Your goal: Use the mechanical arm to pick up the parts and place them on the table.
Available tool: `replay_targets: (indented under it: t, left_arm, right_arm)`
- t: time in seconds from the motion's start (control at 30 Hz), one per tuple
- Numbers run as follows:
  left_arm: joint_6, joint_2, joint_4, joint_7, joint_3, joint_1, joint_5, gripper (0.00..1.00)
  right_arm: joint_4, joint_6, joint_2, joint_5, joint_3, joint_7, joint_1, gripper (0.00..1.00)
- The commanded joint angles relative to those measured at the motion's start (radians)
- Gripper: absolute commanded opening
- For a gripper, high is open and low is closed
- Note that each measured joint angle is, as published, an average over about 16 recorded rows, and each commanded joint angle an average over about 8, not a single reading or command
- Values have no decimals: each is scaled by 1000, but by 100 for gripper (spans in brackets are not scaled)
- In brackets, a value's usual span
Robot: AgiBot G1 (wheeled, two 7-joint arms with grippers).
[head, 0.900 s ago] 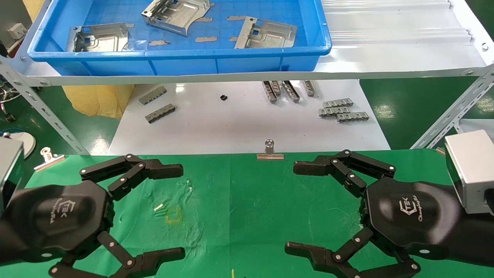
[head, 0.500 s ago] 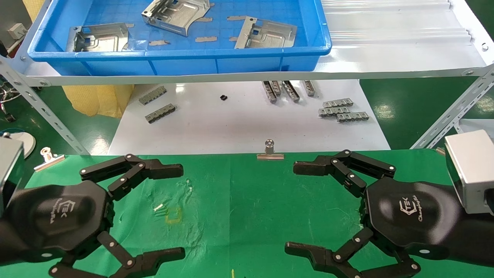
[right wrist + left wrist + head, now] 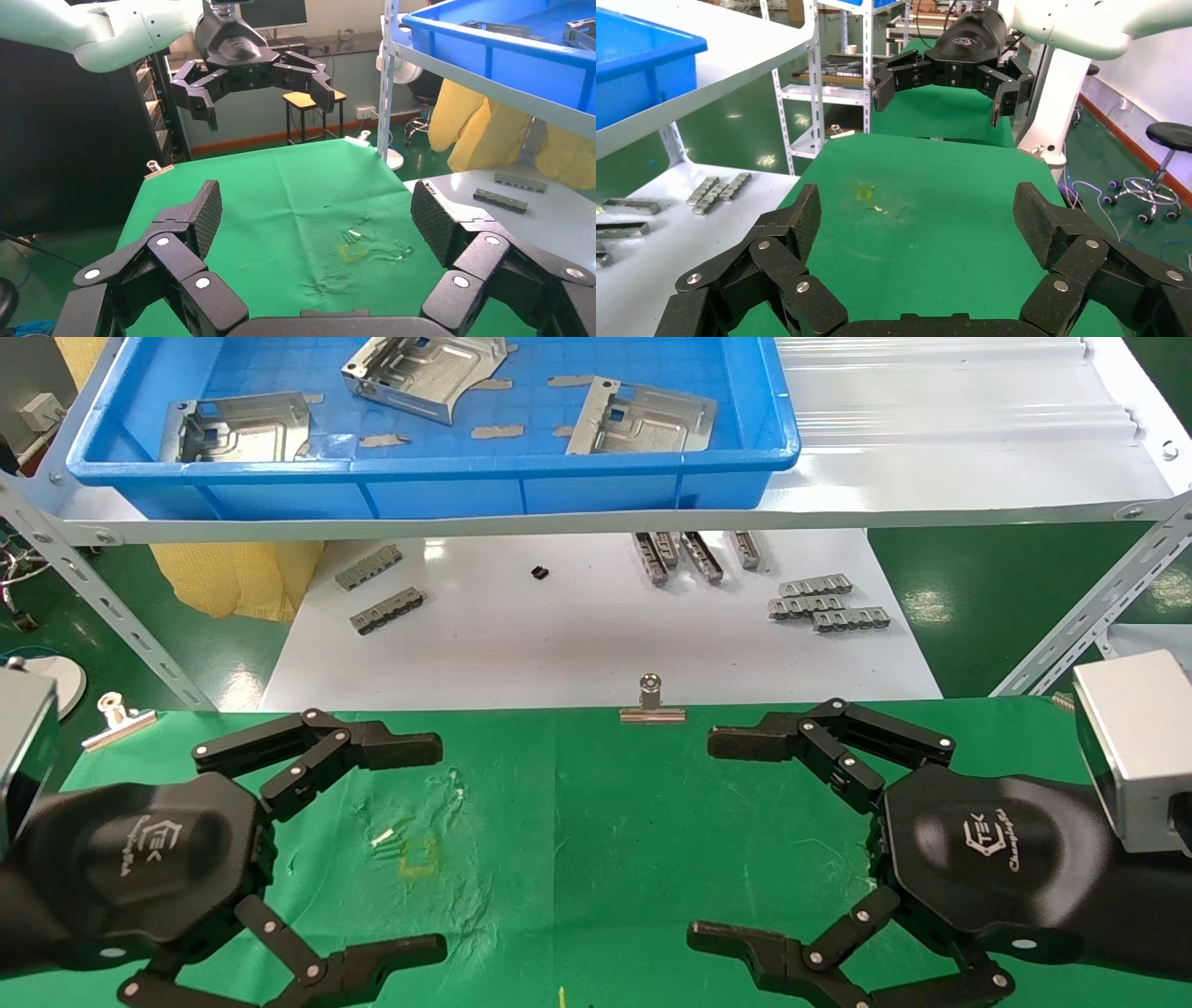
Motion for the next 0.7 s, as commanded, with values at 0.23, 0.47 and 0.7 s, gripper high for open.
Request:
replay_targets:
  t: [0.23, 0.47, 0.7]
  left_arm:
    - [0, 0, 0, 0, 0, 0, 0, 100]
    - [0, 0, 0, 0, 0, 0, 0, 100]
    - [0, 0, 0, 0, 0, 0, 0, 100]
  right_arm:
    - [0, 0, 0, 0, 0, 0, 0, 0]
    - [0, 0, 0, 0, 0, 0, 0, 0]
    - [0, 0, 0, 0, 0, 0, 0, 0]
